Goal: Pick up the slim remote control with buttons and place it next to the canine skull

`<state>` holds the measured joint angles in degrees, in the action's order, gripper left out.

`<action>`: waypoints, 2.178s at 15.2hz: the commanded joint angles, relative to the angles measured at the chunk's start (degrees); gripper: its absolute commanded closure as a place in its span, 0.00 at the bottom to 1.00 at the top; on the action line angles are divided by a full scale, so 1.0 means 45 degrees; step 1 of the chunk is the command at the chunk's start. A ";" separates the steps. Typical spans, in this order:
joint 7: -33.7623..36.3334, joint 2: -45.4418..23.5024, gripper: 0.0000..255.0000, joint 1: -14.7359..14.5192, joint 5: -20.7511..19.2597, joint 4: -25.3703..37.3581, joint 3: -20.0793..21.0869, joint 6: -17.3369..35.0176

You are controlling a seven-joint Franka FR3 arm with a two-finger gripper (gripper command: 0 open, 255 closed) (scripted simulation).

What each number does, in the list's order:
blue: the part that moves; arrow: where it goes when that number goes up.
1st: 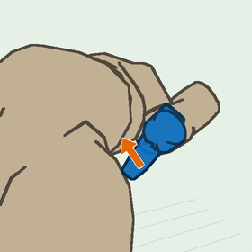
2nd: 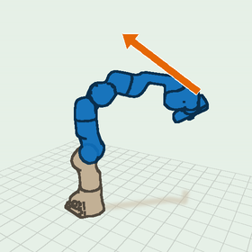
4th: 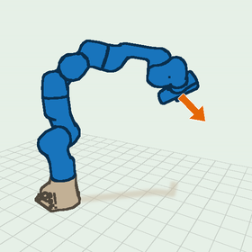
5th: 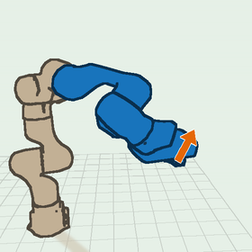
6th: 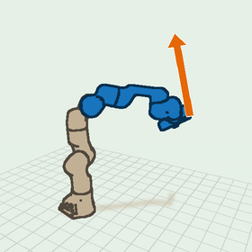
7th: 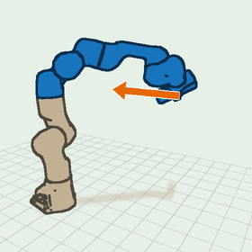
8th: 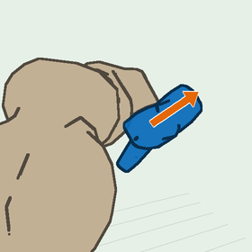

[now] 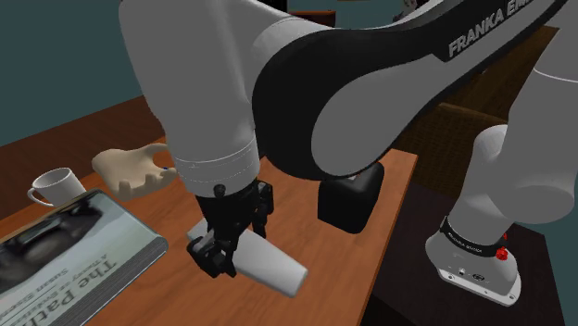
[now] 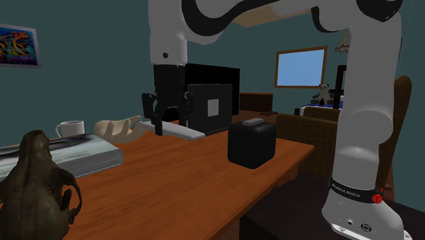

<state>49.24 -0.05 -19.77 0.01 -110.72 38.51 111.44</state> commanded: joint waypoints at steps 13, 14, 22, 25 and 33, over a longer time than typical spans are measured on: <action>0.0459 -0.0856 1.00 -0.0107 -0.0632 -0.1633 0.0041 0.2304; 0.0508 -0.0943 1.00 -0.0119 -0.0701 -0.1727 0.0038 0.2464; 0.0977 -0.1743 1.00 -0.0248 -0.1375 -0.2375 -0.0050 0.3720; 0.1188 -0.2088 1.00 -0.0318 -0.1682 -0.2570 -0.0118 0.4176; 0.1278 -0.2231 1.00 -0.0353 -0.1812 -0.2641 -0.0156 0.4357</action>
<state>54.99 -10.09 -21.36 -8.14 -122.61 37.80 131.03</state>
